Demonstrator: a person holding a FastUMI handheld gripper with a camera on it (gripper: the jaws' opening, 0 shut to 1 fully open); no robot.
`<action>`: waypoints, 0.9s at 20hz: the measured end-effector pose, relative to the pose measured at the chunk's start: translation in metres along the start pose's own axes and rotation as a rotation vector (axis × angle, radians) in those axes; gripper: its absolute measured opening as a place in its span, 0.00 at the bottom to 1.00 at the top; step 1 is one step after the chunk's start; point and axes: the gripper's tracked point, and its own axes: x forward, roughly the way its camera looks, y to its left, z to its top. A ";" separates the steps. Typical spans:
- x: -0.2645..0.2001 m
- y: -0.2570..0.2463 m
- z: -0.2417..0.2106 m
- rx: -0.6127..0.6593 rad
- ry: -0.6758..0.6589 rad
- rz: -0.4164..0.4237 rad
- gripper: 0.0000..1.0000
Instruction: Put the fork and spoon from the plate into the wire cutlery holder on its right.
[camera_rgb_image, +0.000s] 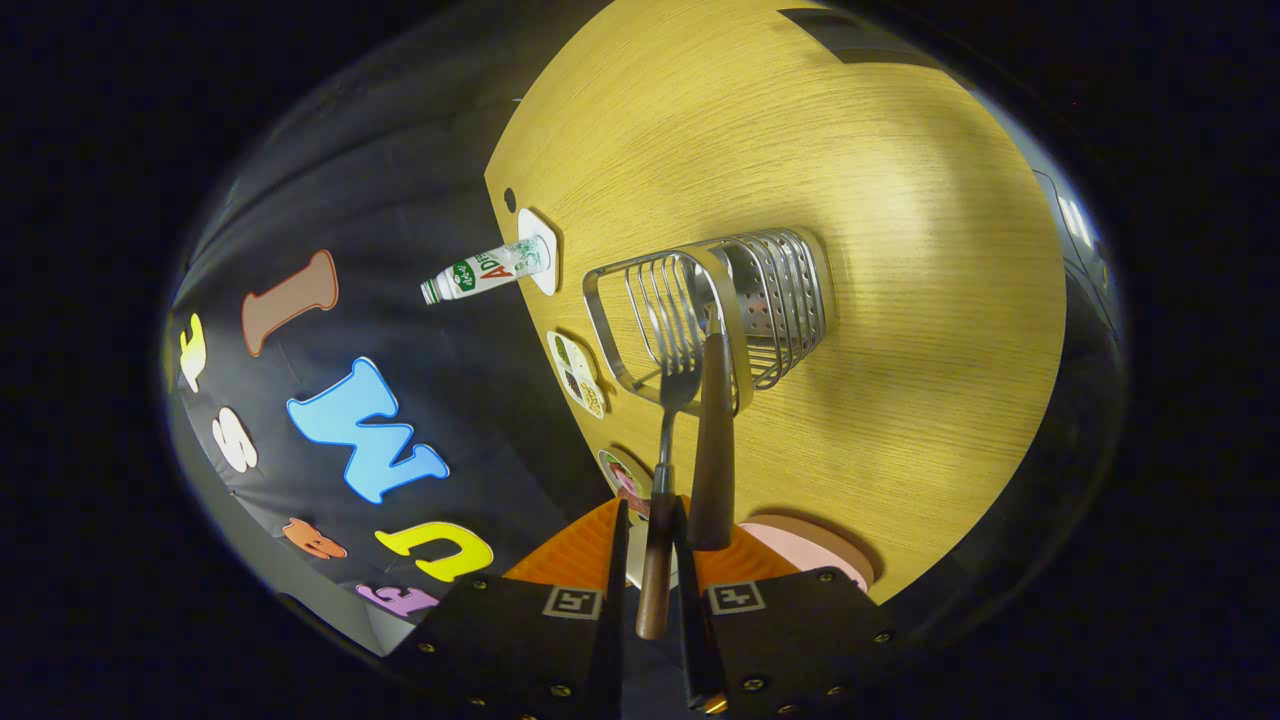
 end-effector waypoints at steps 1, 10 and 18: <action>0.000 0.003 -0.001 0.006 0.003 0.015 0.25; 0.004 0.009 0.004 0.025 -0.029 0.014 0.48; 0.008 0.023 -0.013 -0.255 -0.030 -0.066 0.48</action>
